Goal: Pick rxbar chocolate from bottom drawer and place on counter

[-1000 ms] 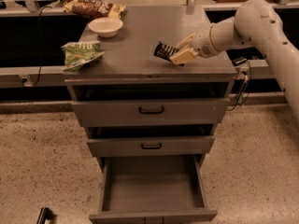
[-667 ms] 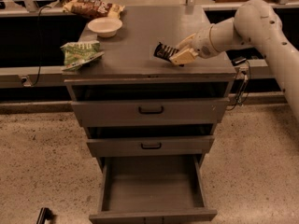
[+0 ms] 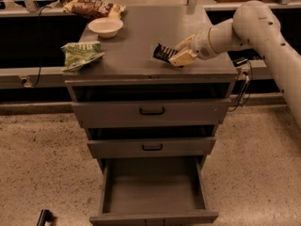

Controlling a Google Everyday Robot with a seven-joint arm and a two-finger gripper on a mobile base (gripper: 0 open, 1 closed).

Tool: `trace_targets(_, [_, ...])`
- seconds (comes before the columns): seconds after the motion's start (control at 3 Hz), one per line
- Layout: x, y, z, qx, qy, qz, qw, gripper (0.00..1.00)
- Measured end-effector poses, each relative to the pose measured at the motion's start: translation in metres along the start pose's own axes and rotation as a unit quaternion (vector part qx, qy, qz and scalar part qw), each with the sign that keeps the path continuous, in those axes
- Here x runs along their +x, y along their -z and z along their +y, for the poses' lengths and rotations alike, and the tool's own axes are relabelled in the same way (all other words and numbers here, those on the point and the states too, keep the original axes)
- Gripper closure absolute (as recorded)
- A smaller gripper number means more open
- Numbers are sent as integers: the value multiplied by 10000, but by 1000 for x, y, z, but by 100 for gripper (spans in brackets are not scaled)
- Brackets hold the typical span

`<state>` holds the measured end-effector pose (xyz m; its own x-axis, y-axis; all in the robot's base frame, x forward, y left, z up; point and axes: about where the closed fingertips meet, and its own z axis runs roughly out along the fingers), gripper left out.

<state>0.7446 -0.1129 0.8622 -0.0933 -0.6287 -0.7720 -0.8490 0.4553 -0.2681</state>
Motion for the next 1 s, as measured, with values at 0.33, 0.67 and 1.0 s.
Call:
trace_targets(0.33, [0, -3, 1, -23, 1, 0, 10000, 14])
trace_targets(0.67, [0, -6, 3, -46, 2, 0, 10000, 0])
trace_targets(1.0, [0, -6, 3, -46, 2, 0, 10000, 0])
